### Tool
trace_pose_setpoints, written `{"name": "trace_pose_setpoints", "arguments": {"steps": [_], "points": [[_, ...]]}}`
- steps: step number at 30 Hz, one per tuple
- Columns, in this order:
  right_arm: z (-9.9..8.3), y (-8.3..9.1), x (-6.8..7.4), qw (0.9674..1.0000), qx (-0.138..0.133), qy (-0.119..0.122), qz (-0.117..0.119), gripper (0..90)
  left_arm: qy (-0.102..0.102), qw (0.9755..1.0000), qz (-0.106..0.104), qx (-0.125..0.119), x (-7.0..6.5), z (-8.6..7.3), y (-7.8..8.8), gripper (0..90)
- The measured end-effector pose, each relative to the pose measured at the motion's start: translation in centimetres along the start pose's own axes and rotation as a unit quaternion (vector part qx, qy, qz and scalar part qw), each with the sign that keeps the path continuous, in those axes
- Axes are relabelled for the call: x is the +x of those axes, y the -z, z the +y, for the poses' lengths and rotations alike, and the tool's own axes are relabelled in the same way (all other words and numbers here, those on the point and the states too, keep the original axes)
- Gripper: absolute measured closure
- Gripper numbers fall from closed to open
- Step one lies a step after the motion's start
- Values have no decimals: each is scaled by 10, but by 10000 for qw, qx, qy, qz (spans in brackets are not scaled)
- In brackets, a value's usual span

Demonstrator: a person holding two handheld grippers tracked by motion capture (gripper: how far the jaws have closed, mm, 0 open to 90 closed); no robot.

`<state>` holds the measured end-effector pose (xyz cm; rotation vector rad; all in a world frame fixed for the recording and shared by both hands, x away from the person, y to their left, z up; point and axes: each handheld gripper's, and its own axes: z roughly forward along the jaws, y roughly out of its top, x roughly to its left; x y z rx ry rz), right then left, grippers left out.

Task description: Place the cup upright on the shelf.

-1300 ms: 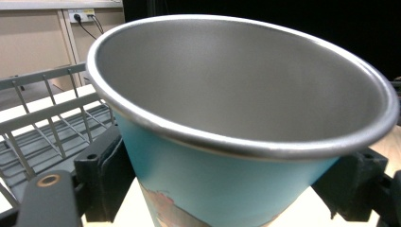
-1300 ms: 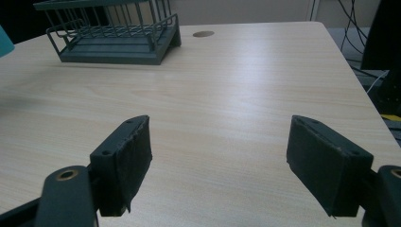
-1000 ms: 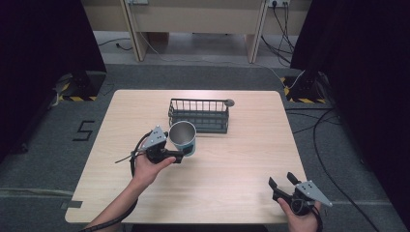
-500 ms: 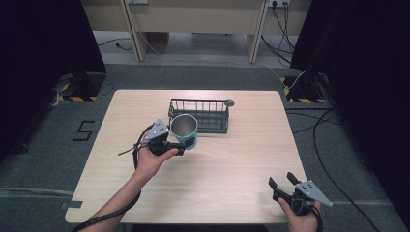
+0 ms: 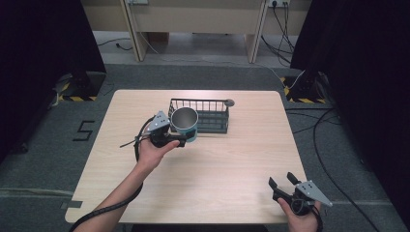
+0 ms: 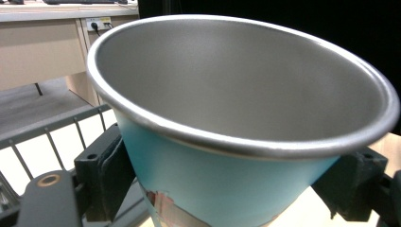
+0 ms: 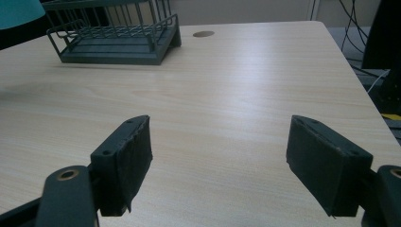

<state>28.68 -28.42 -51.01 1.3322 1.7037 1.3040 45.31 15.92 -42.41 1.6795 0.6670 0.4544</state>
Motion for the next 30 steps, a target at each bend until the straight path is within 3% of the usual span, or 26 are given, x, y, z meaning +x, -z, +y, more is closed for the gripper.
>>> {"name": "trace_pose_setpoints", "arguments": {"steps": [19, 30], "points": [[0, 0, 0, 10000, -9, 6, 13, 240, -17, 10000, 74, -8, 12, 22, -22, 163], [0, 0, 0, 10000, -14, 3, 18, 239, 58, 9996, 286, 35, 28, 32, -40, 163]]}}
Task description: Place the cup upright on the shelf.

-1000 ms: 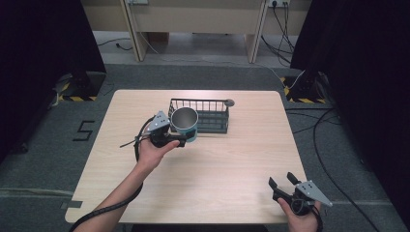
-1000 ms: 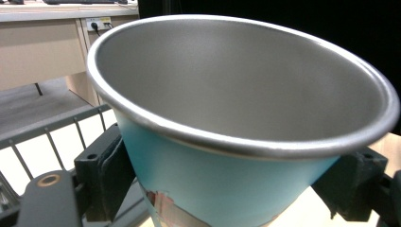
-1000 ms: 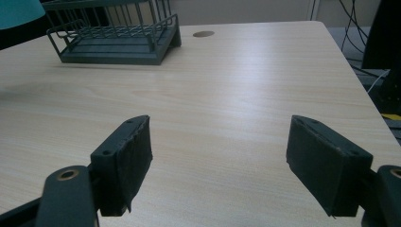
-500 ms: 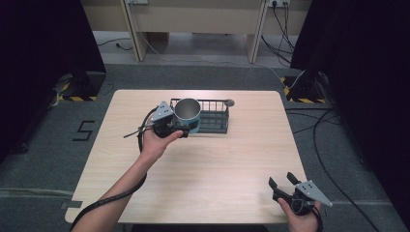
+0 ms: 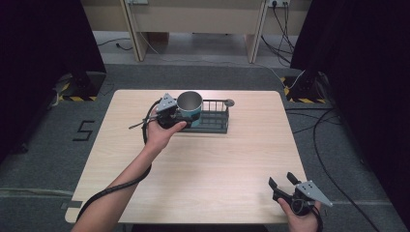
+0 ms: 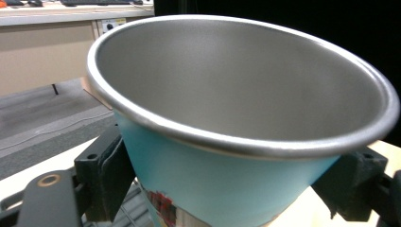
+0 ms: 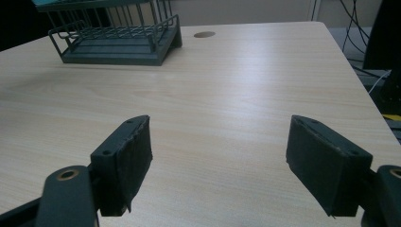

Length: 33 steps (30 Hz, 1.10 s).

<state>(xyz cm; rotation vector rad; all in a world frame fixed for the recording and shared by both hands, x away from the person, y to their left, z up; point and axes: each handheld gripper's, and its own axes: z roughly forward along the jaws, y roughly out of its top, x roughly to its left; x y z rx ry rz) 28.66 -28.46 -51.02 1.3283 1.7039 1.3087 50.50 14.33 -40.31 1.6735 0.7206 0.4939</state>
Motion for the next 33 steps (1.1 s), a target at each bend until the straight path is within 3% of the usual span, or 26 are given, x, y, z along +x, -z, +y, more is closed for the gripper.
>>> {"name": "trace_pose_setpoints", "arguments": {"steps": [8, 20, 33], "points": [[0, 0, 0, 10000, 0, 1, 21, 239, 28, 9999, 118, -22, 6, 8, -13, 162], [0, 0, 1, 10000, 13, -3, 55, 240, 149, 9991, 389, 39, 20, 6, -29, 162], [0, 0, 0, 10000, -6, -37, 86, 240, 203, 9979, 615, 81, 22, 5, -52, 161]]}}
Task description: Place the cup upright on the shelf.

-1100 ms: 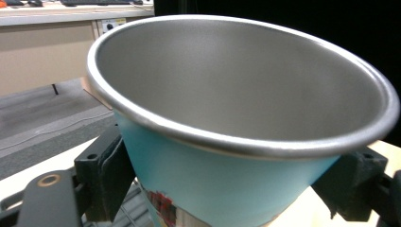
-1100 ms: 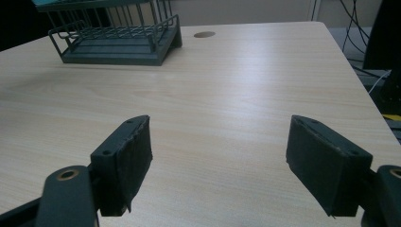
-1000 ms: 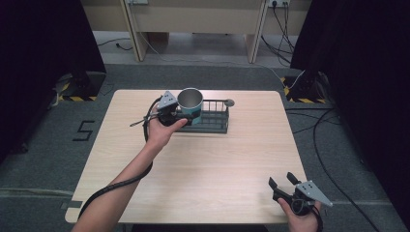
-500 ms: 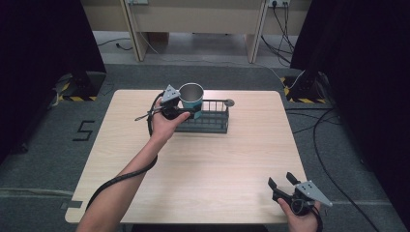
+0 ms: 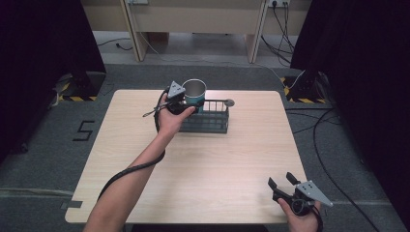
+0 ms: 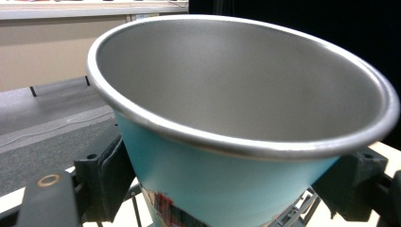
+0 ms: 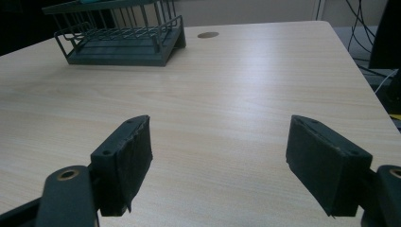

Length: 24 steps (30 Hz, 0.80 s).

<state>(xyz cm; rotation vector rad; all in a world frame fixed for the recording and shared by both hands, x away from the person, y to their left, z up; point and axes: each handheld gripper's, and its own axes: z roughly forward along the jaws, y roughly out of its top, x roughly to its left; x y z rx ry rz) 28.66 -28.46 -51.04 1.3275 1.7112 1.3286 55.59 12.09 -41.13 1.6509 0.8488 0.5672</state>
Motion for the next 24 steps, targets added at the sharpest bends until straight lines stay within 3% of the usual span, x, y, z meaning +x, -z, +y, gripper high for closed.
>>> {"name": "trace_pose_setpoints", "arguments": {"steps": [11, 17, 24], "points": [[0, 0, 1, 10000, 11, -1, 25, 240, -24, 9999, 61, 115, -4, -11, -8, 161], [0, 0, 1, 10000, 8, 13, 50, 240, 29, 9995, 103, 289, -1, -24, -12, 161], [0, 0, 1, 10000, 13, 27, 59, 239, 54, 9993, 136, 338, 1, -27, -13, 160]]}}
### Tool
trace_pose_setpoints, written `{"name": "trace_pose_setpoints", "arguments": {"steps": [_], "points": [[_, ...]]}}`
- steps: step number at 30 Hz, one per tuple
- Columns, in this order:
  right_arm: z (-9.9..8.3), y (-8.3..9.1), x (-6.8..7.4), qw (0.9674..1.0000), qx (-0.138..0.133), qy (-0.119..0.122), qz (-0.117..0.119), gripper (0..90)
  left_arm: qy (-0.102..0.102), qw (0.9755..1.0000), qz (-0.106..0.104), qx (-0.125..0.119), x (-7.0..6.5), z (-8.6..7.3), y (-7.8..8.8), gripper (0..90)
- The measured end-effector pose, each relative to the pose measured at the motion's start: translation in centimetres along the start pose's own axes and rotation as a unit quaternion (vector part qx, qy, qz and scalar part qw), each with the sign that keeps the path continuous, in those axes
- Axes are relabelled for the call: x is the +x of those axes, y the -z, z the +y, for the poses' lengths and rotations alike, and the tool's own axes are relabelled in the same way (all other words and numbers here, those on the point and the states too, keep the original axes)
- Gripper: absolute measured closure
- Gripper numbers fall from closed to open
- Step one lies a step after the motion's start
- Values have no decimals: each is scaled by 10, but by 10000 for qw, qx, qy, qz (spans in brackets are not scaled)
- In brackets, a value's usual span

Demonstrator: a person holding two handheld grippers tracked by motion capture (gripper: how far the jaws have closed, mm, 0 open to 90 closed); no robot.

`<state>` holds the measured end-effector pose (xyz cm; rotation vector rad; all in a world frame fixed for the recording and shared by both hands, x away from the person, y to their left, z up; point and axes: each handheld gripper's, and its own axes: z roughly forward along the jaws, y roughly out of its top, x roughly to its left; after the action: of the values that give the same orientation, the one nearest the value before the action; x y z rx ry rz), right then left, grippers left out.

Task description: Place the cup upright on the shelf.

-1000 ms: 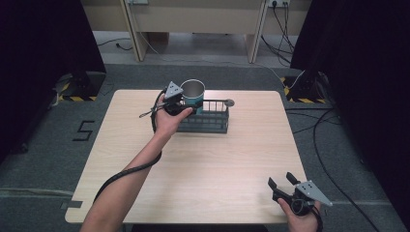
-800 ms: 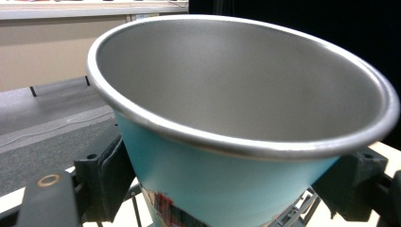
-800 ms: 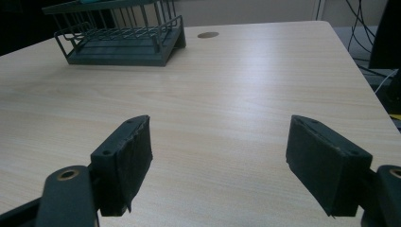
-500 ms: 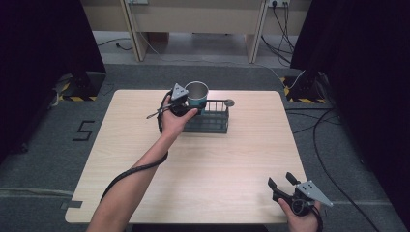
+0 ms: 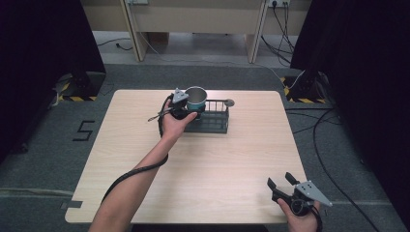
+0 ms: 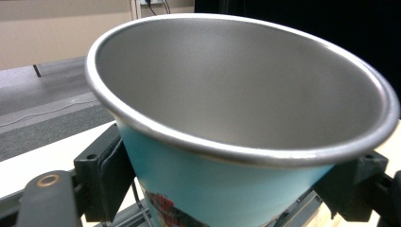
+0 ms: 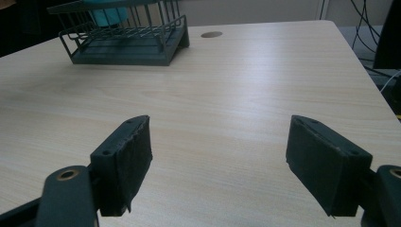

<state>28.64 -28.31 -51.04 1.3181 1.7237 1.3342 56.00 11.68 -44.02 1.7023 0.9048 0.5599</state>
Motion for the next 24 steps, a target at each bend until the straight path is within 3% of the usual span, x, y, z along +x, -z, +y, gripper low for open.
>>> {"name": "trace_pose_setpoints", "arguments": {"steps": [16, 18, 24], "points": [[0, 0, 1, 10000, 3, 4, 19, 239, 73, 9998, 65, 190, 3, -6, -3, 158], [0, 0, 1, 10000, -1, 1, 22, 239, -8, 9995, 87, 306, 3, -7, -4, 152], [0, 0, 1, 10000, -3, 4, 23, 238, 83, 9995, 65, 289, 4, -7, -4, 146]]}}
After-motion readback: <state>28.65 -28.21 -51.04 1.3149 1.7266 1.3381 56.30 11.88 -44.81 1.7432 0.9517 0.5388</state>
